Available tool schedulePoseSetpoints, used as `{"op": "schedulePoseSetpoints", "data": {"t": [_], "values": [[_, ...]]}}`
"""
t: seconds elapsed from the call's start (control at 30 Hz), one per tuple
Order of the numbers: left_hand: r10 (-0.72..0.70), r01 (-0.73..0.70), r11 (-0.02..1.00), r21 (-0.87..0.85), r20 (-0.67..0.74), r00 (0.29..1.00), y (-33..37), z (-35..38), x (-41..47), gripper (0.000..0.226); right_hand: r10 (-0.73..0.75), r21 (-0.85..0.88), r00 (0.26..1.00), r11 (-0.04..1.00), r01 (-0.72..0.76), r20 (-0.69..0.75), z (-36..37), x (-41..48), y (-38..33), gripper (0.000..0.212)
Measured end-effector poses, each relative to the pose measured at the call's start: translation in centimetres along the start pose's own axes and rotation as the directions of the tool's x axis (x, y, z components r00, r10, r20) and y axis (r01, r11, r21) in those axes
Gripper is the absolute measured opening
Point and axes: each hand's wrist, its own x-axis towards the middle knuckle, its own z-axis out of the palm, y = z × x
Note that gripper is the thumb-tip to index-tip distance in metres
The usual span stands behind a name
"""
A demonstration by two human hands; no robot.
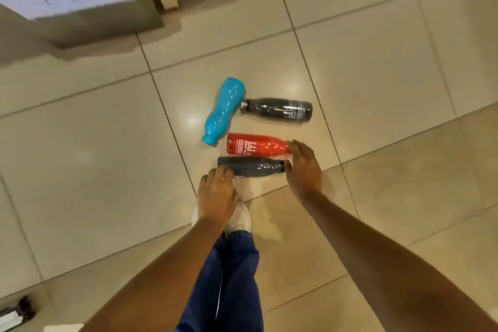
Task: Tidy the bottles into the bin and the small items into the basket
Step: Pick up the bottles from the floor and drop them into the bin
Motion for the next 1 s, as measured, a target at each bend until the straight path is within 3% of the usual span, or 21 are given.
{"op": "schedulePoseSetpoints", "data": {"t": [0.23, 0.33, 0.47, 0.63, 0.8, 1.0], "values": [[-0.011, 0.012, 0.995, -0.104, 0.015, 1.000, -1.7, 12.6, 9.9, 0.042, -0.104, -0.162, 0.980, 0.978, 0.132, 0.171, 13.1, 7.9, 4.8, 0.065], [0.066, -0.067, 0.989, -0.133, -0.012, 0.998, -2.7, 16.4, 13.1, 0.049, -0.111, -0.180, 0.955, 0.970, 0.164, 0.275, 17.0, 11.1, 6.2, 0.081], [0.205, -0.205, 0.979, -0.025, 0.018, 0.979, -4.6, 20.8, 15.3, 0.067, -0.134, -0.102, 0.907, 0.977, 0.189, 0.399, 20.9, 13.8, 7.2, 0.092], [0.208, -0.210, 0.976, 0.061, 0.043, 0.977, -6.6, 22.5, 16.4, 0.084, -0.203, -0.185, 0.912, 0.942, 0.281, 0.355, 21.7, 15.3, 7.1, 0.086], [0.163, -0.171, 0.982, 0.080, 0.093, 0.982, -7.7, 21.4, 14.9, 0.074, -0.242, -0.212, 0.920, 0.926, 0.314, 0.308, 20.5, 14.6, 6.2, 0.081], [0.054, -0.063, 0.995, 0.074, 0.119, 0.991, -9.1, 17.2, 9.2, 0.074, -0.238, -0.159, 0.961, 0.952, 0.260, 0.143, 17.3, 11.3, 4.3, 0.080]]}}
